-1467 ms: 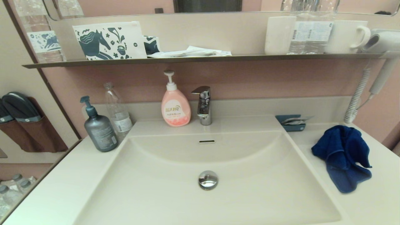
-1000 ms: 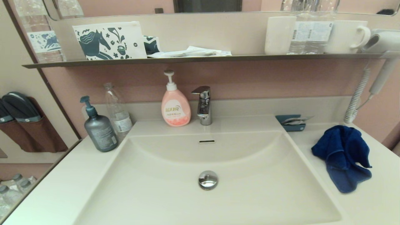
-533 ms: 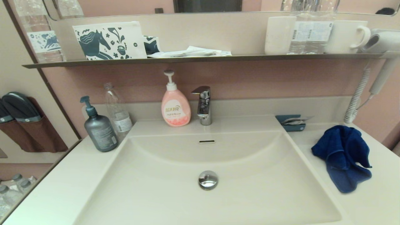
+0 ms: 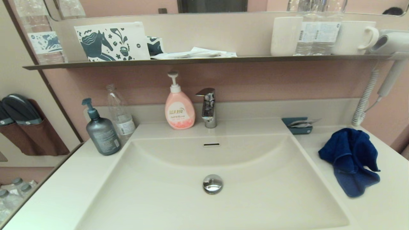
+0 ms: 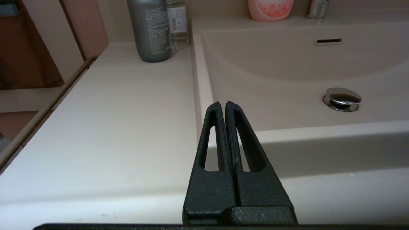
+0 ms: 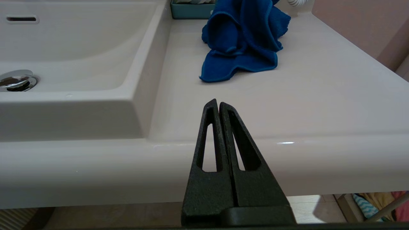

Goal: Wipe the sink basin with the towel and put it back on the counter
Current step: Turn on the faucet

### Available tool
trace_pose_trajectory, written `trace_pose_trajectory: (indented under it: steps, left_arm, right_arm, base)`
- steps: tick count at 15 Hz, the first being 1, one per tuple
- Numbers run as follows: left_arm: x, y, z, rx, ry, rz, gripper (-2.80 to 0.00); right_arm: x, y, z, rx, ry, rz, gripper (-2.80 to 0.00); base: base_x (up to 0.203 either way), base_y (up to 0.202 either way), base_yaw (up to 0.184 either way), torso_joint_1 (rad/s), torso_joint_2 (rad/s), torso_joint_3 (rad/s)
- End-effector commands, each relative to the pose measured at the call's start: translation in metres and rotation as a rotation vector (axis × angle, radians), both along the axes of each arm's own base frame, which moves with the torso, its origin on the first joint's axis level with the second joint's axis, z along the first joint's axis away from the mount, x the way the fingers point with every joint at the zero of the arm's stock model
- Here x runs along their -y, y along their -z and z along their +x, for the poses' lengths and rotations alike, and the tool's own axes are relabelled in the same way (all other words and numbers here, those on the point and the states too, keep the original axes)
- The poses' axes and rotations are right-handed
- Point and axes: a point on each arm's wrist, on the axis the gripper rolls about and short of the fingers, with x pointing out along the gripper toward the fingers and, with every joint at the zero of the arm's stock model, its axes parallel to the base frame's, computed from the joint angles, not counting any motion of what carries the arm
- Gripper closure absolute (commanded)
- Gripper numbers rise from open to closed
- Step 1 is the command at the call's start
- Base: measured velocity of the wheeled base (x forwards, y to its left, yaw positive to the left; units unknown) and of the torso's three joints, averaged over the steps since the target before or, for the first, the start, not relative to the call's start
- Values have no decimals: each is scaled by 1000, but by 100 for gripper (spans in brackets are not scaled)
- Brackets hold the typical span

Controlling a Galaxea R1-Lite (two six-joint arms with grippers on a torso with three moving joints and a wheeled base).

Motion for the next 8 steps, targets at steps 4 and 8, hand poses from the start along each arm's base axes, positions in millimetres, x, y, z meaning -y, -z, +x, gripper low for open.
trace_pose_trajectory:
  steps: [4, 8]
  left_arm:
    - [0, -40, -11, 30, 8, 5, 0]
    - [2, -79, 3, -46, 88, 4, 0]
  right_arm:
    - [0, 0, 0, 0, -2, -1, 0]
    - [0, 0, 0, 0, 0, -1, 0]
  base:
    - [0, 0, 0, 0, 0, 0]
    - [0, 0, 0, 0, 0, 0]
